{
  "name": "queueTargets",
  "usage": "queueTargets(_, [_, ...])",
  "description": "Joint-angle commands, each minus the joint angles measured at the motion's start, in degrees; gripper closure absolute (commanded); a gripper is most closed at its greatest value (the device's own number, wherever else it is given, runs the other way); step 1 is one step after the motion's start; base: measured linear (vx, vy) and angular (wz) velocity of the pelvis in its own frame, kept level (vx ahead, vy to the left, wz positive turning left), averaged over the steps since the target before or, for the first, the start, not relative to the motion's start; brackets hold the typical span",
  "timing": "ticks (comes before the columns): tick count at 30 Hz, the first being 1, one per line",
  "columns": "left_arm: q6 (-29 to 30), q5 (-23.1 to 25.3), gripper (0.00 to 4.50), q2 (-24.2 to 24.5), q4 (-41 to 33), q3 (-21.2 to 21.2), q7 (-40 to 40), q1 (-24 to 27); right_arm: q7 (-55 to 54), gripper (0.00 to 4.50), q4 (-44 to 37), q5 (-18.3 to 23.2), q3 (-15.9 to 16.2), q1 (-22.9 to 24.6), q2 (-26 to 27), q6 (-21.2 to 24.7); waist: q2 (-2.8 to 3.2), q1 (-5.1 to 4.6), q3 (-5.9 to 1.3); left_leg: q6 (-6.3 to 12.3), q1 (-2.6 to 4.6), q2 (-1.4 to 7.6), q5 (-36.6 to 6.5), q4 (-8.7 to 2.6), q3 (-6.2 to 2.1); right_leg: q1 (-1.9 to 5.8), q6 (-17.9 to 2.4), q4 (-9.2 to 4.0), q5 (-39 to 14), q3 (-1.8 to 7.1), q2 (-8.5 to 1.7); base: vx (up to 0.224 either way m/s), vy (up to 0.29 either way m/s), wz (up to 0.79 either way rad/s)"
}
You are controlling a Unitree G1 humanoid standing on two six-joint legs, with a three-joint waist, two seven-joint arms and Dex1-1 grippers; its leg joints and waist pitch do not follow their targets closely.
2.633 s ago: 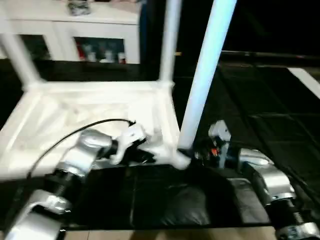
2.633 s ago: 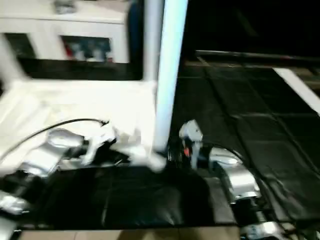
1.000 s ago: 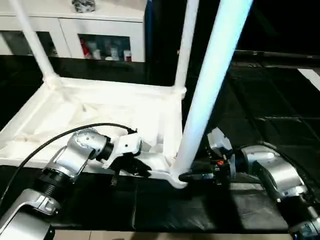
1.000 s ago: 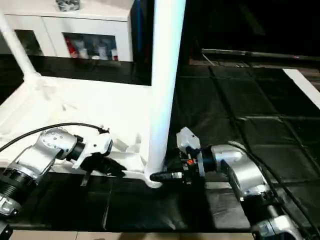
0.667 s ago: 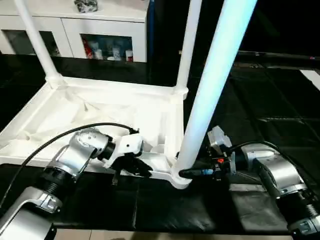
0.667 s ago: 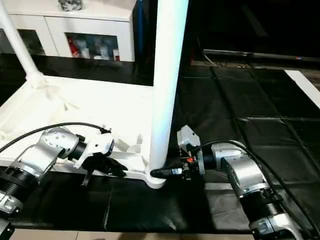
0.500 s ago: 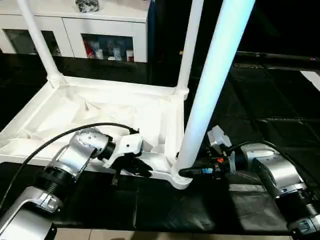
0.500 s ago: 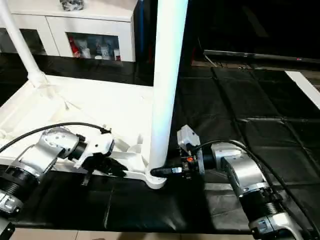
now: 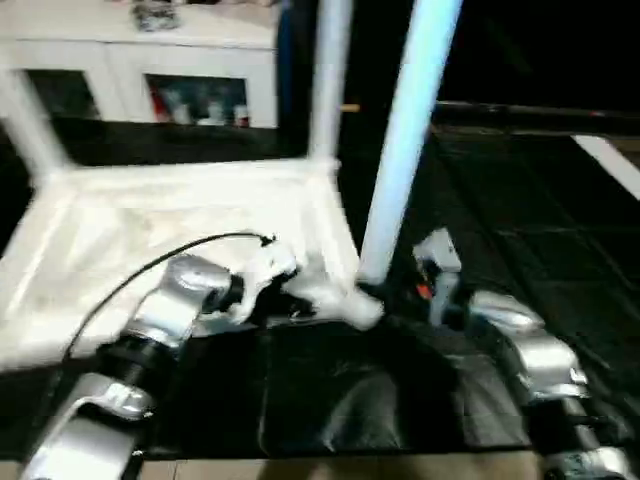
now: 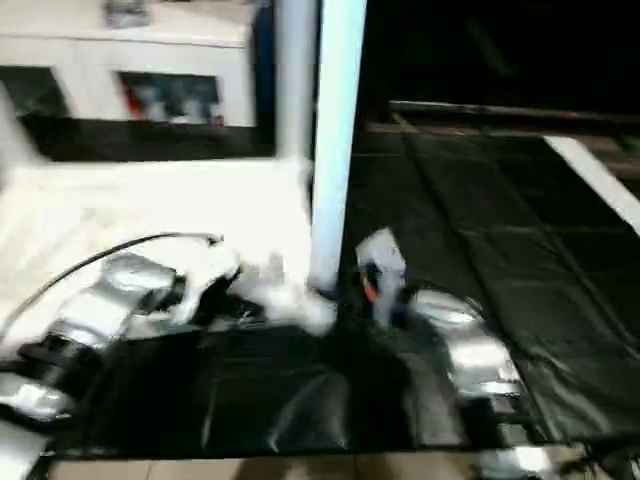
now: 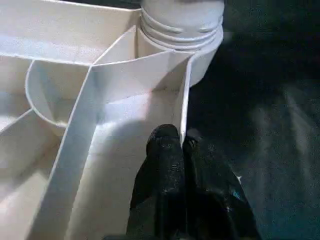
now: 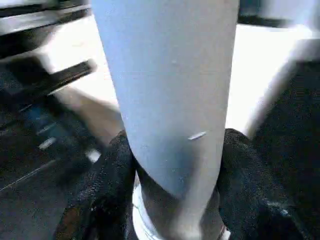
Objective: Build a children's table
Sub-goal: Rotate leg to tighten
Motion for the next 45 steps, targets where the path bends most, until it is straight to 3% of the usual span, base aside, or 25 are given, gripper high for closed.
queueTargets(1, [1.9,-1.6,4.50,-6.7,-0.6,0.5,7.1,-3.0,-4.6,2.53,2.6,-1.7,5.8,-2.3,6.3,2.8,0.18,-0.03,-2.82,-0.89,-0.52,0.12,-13.2,-4.79,0.50,2.32,-10.3,-4.66,-18.4,1.10,-2.07,0.000,0.000,0.00])
queueTargets(5, [4.2,-0.7,4.50,-10.4,0.1,2.6,14.0,-4.3,-13.5,2.53,5.0,-4.1,4.9,-5.0,10.4,3.6,0.12,-0.21,-2.99,-0.56,-0.48,-0.06,-11.0,-4.63,0.62,2.52,-10.8,-4.58,-14.8,1.08,-1.89,0.000,0.000,0.00])
queueTargets(10, [5.0,0.1,4.50,-10.9,-0.6,3.0,16.2,-4.4,-14.9,2.53,5.9,-5.4,4.4,-5.9,11.4,2.4,0.25,0.02,-3.23,0.66,-0.64,-0.08,-7.2,-4.37,0.73,3.00,-12.2,-3.85,-6.1,1.08,-1.70,0.000,0.000,0.00])
queueTargets(11, [4.7,0.4,4.50,-10.4,-0.8,2.7,15.8,-4.2,-14.1,2.00,5.6,-5.0,4.2,-5.6,11.2,2.2,0.17,0.02,-3.16,0.98,-0.66,-0.07,-7.0,-4.40,0.75,3.05,-12.5,-3.82,-5.3,1.05,-1.67,0.000,0.000,0.00])
queueTargets(14, [3.7,0.7,4.50,-8.7,-1.3,2.3,14.2,-3.6,-12.1,1.80,4.5,-3.8,3.5,-4.7,10.2,2.2,0.19,0.11,-3.00,1.11,-0.58,-0.01,-9.0,-4.53,0.76,3.07,-12.4,-4.08,-7.9,1.09,-1.84,0.000,0.000,0.00])
queueTargets(18, [1.8,1.1,4.50,-5.5,-1.8,1.6,10.3,-2.6,-7.0,1.34,2.2,-2.6,3.9,-2.8,6.8,1.5,0.32,0.10,-3.03,1.30,-0.57,0.16,-9.6,-4.59,0.72,3.03,-12.1,-4.11,-8.2,1.14,-1.90,0.000,0.000,0.00])
queueTargets(22, [-2.4,1.2,4.50,-1.5,-0.2,0.4,3.7,-2.7,1.9,1.07,-0.8,-0.6,4.0,-1.2,1.2,0.5,0.80,0.28,-3.21,2.53,-0.54,0.11,-7.2,-4.27,0.82,3.17,-13.8,-3.65,-2.3,1.08,-1.75,0.000,0.000,0.00])
queueTargets(26, [-6.4,1.3,4.50,1.2,0.7,-1.4,-2.1,-2.6,7.6,0.89,-1.6,0.0,4.0,-0.7,-2.9,-0.6,0.66,0.50,-3.20,2.67,-0.46,0.19,-7.8,-4.28,0.79,3.28,-14.5,-3.59,-2.9,1.05,-1.86,0.000,0.000,0.00])
queueTargets(27, [-9.1,1.1,4.50,3.2,0.8,-2.9,-7.3,-2.5,12.0,0.64,-1.7,-0.4,4.4,-0.7,-5.8,-1.6,0.71,0.57,-3.12,2.81,-0.46,0.24,-8.4,-4.31,0.77,3.22,-14.6,-3.68,-4.1,1.02,-1.88,0.000,0.000,0.00])
queueTargets(29, [-9.6,0.9,4.50,3.8,0.6,-3.2,-8.8,-2.5,13.0,0.52,-1.7,-0.5,4.5,-0.8,-6.6,-2.0,0.80,0.39,-3.10,2.80,-0.40,0.33,-9.0,-4.30,0.83,3.13,-14.8,-3.63,-4.1,1.04,-1.83,0.000,0.000,0.00])
queueTargets(31, [-12.3,1.4,4.50,6.3,0.3,-5.4,-14.0,-2.4,19.1,0.38,-3.3,0.4,6.2,-0.7,-10.4,-1.5,0.86,0.63,-3.19,3.22,-0.21,0.39,-8.5,-4.15,0.92,3.12,-15.7,-3.36,-2.1,1.06,-1.81,0.000,0.000,0.00])
queueTargets(34, [-12.9,0.6,4.50,7.4,-1.0,-6.4,-18.0,-2.0,23.5,0.38,-4.8,1.8,6.6,-0.8,-12.6,-0.8,0.93,0.93,-3.23,3.51,-0.19,0.51,-7.9,-4.06,0.99,3.13,-16.4,-3.10,-0.3,1.05,-1.84,0.000,0.000,0.00])
queueTargets(37, [-13.7,0.5,4.50,7.8,-1.8,-7.5,-20.7,-1.6,28.3,0.38,-5.8,3.3,7.4,-0.3,-14.1,-1.4,0.40,1.58,-3.22,3.82,-0.16,0.66,-7.7,-3.97,1.10,3.15,-16.9,-3.00,-0.7,1.00,-1.90,0.000,0.000,0.00])
queueTargets(39, [-14.9,0.9,4.50,8.0,-1.8,-8.4,-21.9,-1.4,30.6,0.64,-5.4,3.6,8.7,-0.3,-14.9,-0.8,0.37,2.19,-3.18,4.02,-0.11,0.76,-7.7,-3.99,1.13,2.97,-16.8,-2.95,-2.1,1.01,-2.07,0.000,0.000,0.00])
queueTargets(45, [-15.9,0.9,4.50,8.5,-1.7,-8.8,-23.0,-1.2,32.5,1.12,-5.0,4.0,9.9,-0.5,-15.1,0.0,0.17,2.48,-3.13,2.72,-0.13,0.69,-8.6,-4.11,1.07,2.93,-15.7,-3.16,-4.8,1.05,-2.10,0.000,0.000,0.00])
